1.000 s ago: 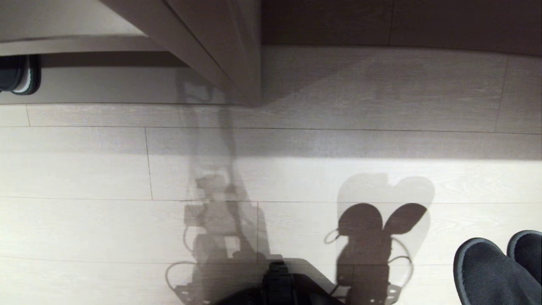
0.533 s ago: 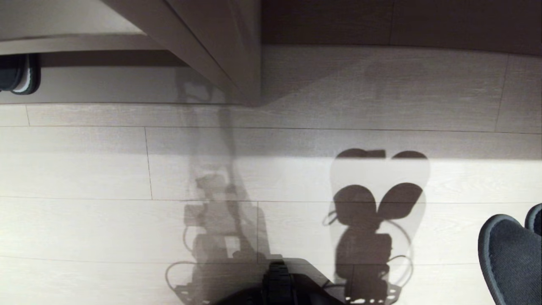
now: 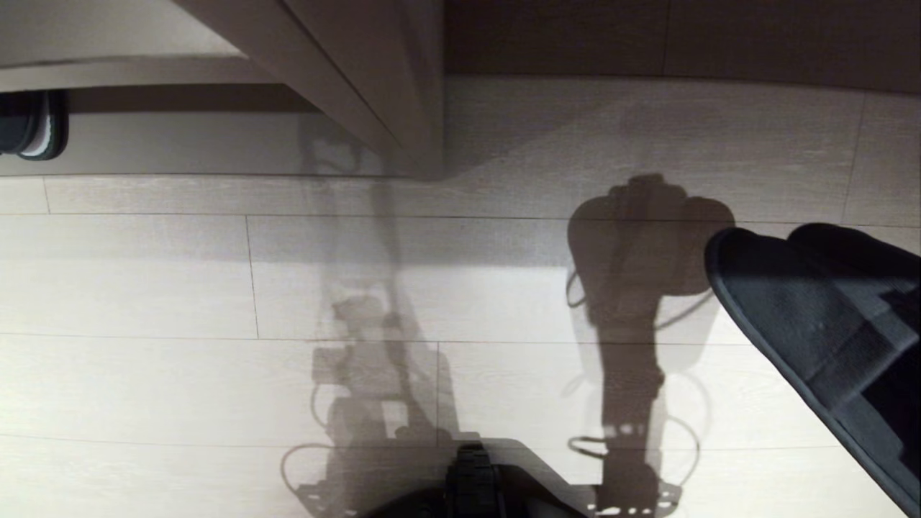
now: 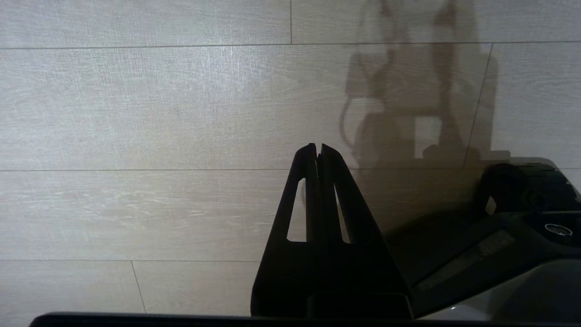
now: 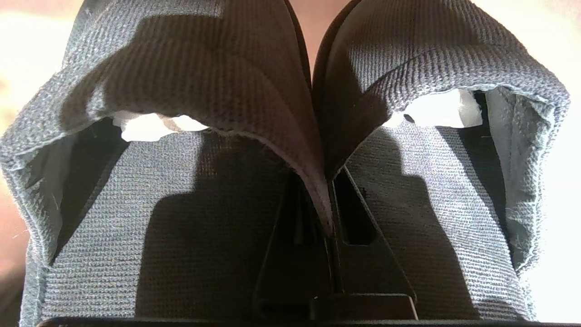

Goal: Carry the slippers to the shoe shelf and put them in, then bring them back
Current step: Place the slippers on the floor

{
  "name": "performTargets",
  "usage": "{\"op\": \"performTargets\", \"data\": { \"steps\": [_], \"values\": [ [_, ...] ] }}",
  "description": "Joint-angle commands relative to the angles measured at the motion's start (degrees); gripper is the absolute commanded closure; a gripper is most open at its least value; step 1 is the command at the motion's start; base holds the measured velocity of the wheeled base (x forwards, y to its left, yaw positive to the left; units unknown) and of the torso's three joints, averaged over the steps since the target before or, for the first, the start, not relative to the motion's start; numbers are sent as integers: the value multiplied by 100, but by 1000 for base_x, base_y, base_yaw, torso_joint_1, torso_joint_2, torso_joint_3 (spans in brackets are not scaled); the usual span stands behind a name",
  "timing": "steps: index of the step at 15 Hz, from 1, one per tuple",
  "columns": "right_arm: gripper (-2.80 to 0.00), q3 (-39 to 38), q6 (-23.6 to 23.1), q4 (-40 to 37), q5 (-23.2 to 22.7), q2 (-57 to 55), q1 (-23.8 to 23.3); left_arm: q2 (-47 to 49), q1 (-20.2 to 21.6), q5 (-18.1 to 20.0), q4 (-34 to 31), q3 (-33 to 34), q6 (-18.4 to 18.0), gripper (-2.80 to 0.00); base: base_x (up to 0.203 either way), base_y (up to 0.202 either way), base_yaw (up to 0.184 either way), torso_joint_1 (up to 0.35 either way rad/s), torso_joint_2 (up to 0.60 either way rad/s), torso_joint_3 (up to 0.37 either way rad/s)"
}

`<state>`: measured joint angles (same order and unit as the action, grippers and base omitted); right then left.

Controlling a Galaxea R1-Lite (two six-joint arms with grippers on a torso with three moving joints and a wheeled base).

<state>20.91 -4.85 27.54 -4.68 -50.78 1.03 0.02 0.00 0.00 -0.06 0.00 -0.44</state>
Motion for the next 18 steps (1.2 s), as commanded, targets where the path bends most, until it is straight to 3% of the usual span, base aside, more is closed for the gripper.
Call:
{"op": "performTargets", "data": {
  "steps": [1, 4, 6, 10, 16, 18],
  "values": [
    [0, 83, -38, 1455, -14, -1529, 27, -3, 0, 0, -3, 0, 0, 0, 0, 0, 0, 0, 0, 0],
    [0, 183, -98, 3659, -27, -2584, 407, -2, 0, 0, -3, 0, -8, 0, 0, 0, 0, 0, 0, 0],
    [0, 226, -166, 4360, -67, -2972, 656, -3, 0, 0, -3, 0, -1, 0, 0, 0, 0, 0, 0, 0],
    [0, 207, -670, 5748, -35, -4041, 663, -2, 0, 9, -12, 0, -9, 0, 0, 0, 0, 0, 0, 0],
    [0, 1089, -731, 5941, 470, -4773, 203, -2, 0, 9, -12, 0, -9, 0, 0, 0, 0, 0, 0, 0],
    [0, 1504, -673, 5939, 969, -5117, 174, -2, 0, 9, -12, 0, -17, 0, 0, 0, 0, 0, 0, 0]
  ]
}}
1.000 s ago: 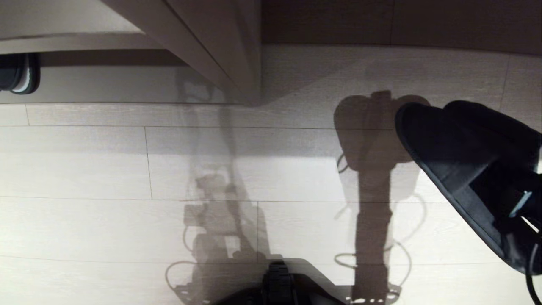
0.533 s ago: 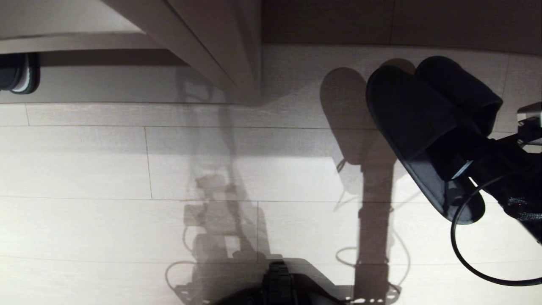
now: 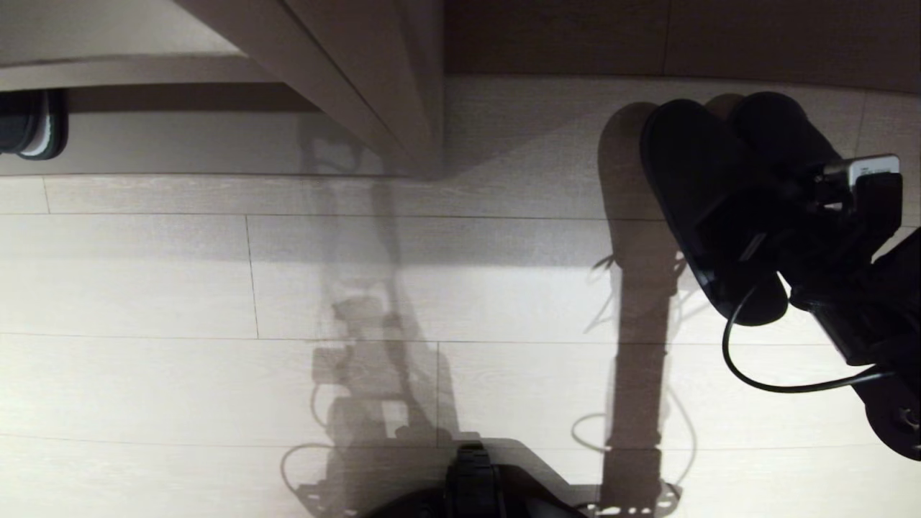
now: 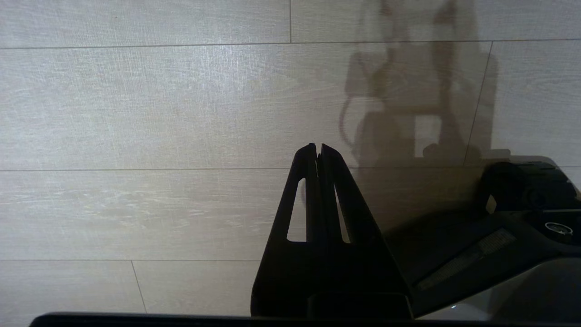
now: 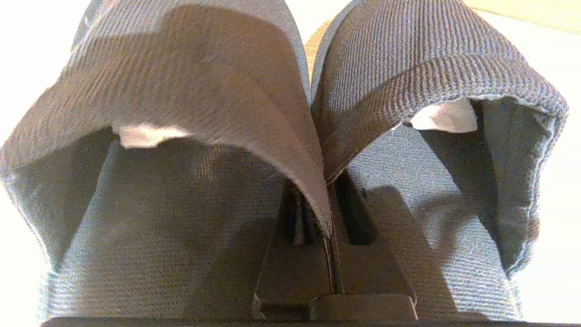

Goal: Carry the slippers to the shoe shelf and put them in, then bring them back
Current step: Place the slippers on the floor

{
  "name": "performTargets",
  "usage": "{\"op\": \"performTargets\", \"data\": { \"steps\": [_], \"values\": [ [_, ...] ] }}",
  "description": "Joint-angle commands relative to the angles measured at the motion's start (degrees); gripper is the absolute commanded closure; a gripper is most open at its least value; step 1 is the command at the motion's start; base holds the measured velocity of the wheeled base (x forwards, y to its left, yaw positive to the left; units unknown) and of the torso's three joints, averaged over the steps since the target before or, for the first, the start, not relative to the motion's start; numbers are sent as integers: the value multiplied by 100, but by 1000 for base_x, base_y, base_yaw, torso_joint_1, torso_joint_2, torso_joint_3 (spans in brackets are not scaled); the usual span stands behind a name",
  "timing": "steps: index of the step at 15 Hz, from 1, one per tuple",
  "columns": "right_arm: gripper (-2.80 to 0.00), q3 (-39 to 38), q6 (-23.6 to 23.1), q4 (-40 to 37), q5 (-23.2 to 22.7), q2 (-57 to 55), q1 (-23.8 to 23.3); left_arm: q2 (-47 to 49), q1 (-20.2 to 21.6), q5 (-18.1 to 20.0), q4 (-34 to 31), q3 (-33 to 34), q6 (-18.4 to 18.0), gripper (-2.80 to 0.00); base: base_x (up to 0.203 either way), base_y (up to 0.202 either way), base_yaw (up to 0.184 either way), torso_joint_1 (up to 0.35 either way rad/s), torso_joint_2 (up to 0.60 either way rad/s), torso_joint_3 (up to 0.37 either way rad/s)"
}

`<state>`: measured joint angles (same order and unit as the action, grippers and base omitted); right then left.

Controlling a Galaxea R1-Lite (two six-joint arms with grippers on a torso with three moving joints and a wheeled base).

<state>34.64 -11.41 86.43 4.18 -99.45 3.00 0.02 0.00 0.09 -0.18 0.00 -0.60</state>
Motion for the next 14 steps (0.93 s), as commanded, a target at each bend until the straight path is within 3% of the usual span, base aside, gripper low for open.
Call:
{"op": "performTargets", "data": {
  "steps": [1, 8, 11, 12, 14],
  "values": [
    [0, 287, 65, 51, 244, -402, -22, -2, 0, -2, 1, 0, -2, 0, 0, 0, 0, 0, 0, 0],
    [0, 1216, 376, 41, 246, -1206, -19, -2, 0, 0, 1, 0, -2, 0, 0, 0, 0, 0, 0, 0],
    [0, 1212, 367, 49, 162, -1307, -19, -2, 0, 0, 1, 0, -2, 0, 0, 0, 0, 0, 0, 0],
    [-280, 1200, 367, 49, 154, -1328, -19, -2, 0, 0, 1, 0, -2, 0, 0, 0, 0, 0, 0, 0],
    [-280, 1030, 364, 33, 163, -1430, -22, -2, 0, -9, 9, 0, -2, 0, 0, 0, 0, 0, 0, 0]
  ]
}}
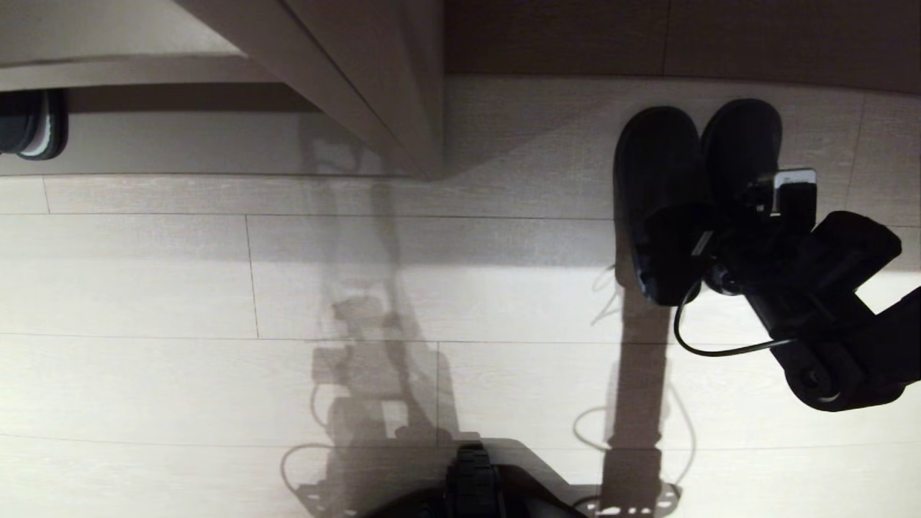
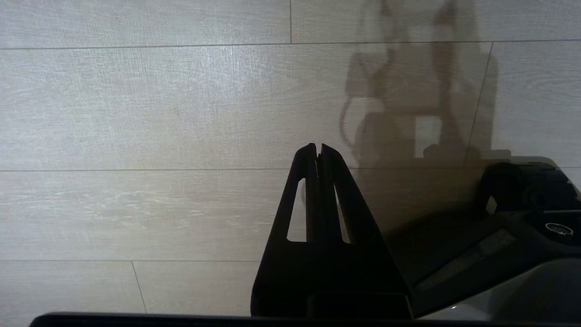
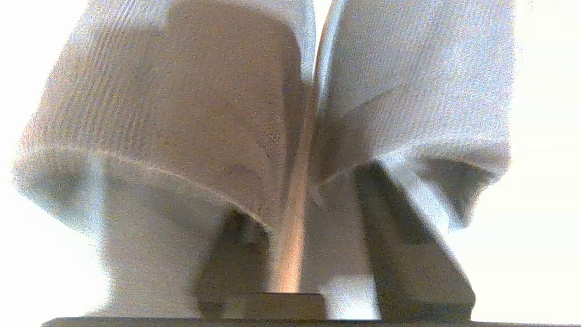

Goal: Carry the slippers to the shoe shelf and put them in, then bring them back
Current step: Place the slippers on the floor

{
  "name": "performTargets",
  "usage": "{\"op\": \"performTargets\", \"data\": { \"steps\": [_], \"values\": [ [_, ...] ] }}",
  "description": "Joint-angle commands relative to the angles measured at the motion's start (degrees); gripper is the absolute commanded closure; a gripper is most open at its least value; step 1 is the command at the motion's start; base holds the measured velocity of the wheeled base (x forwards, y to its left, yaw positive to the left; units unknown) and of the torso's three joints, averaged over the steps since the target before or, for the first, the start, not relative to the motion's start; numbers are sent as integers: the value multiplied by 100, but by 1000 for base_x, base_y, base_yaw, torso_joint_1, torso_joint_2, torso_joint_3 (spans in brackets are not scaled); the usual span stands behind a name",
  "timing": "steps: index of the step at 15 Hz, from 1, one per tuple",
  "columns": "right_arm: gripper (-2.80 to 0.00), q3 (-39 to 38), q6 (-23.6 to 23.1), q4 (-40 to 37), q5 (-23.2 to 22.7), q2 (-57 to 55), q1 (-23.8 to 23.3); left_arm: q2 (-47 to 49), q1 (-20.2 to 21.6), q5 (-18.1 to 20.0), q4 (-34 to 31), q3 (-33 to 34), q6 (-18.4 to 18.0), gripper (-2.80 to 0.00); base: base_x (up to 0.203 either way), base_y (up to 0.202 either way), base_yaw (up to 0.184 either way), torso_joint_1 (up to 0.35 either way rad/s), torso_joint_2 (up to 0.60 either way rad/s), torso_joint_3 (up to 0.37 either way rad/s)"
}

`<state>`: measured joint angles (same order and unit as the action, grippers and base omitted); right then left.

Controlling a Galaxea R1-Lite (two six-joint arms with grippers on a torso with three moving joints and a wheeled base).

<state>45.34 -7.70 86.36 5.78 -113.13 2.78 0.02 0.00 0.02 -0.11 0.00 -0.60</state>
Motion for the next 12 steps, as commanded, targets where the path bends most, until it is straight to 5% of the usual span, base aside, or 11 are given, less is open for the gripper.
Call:
{"op": "performTargets", "data": {
  "steps": [1, 12],
  "values": [
    [-280, -200, -4, 55, 12, -172, -4, -2, 0, -2, 11, 0, 8, 0, 0, 0, 0, 0, 0, 0],
    [-280, -1411, -73, 41, 5, 887, 41, -2, 0, -2, 11, 0, 34, 0, 0, 0, 0, 0, 0, 0]
  ]
}}
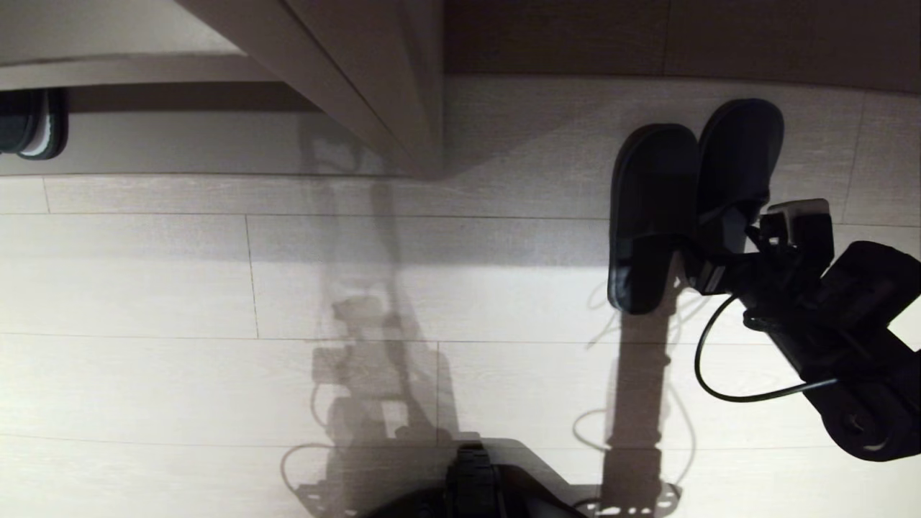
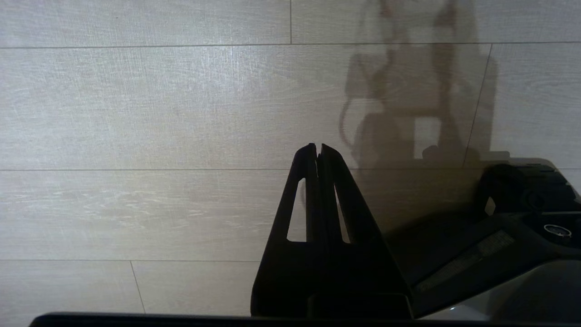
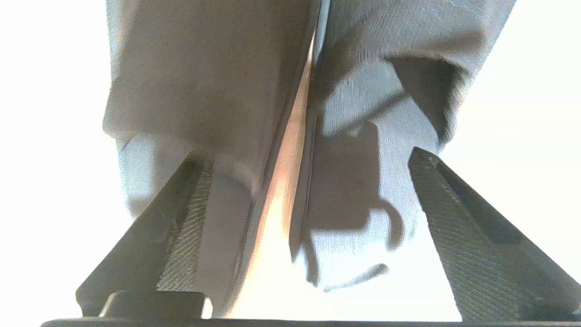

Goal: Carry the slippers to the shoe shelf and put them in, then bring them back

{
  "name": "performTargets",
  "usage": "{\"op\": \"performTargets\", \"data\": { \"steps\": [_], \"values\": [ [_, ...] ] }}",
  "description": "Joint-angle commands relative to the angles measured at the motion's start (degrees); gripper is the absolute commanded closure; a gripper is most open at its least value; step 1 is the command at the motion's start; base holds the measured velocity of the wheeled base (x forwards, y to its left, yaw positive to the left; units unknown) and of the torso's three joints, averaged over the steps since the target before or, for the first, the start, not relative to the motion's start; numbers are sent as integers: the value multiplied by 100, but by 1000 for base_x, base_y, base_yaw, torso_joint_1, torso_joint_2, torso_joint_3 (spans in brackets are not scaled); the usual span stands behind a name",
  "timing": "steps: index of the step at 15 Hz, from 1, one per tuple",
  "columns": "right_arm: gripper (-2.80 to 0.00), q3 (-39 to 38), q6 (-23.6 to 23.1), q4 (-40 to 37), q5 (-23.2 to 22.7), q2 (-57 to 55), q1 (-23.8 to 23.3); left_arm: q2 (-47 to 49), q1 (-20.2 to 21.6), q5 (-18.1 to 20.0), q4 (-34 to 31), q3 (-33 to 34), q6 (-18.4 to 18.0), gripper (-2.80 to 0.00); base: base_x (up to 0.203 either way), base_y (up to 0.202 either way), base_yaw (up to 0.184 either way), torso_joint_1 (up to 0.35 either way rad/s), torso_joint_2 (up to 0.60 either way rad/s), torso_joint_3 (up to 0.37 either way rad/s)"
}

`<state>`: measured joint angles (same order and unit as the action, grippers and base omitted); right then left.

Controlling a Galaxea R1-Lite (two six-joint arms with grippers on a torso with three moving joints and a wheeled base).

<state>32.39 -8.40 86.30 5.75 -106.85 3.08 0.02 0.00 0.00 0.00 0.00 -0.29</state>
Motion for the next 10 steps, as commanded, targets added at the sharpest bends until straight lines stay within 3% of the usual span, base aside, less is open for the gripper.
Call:
{"op": "performTargets", "data": {
  "steps": [1, 5, 6, 10],
  "values": [
    [-280, -413, -4, 49, -23, 506, 27, -2, 0, 0, 0, 0, 2, 0, 0, 0, 0, 0, 0, 0],
    [-280, -1571, -21, 14, -781, 1897, 71, -2, 0, 0, 0, 0, -6, 0, 0, 0, 0, 0, 0, 0],
    [0, -1802, -24, -8, -896, 2294, 76, -2, 0, 0, 0, 0, -6, 0, 0, 0, 0, 0, 0, 0],
    [0, -2183, -29, -922, -951, 4027, 79, -2, 0, 0, 0, 2, 2, 0, 0, 0, 0, 0, 0, 0]
  ]
}}
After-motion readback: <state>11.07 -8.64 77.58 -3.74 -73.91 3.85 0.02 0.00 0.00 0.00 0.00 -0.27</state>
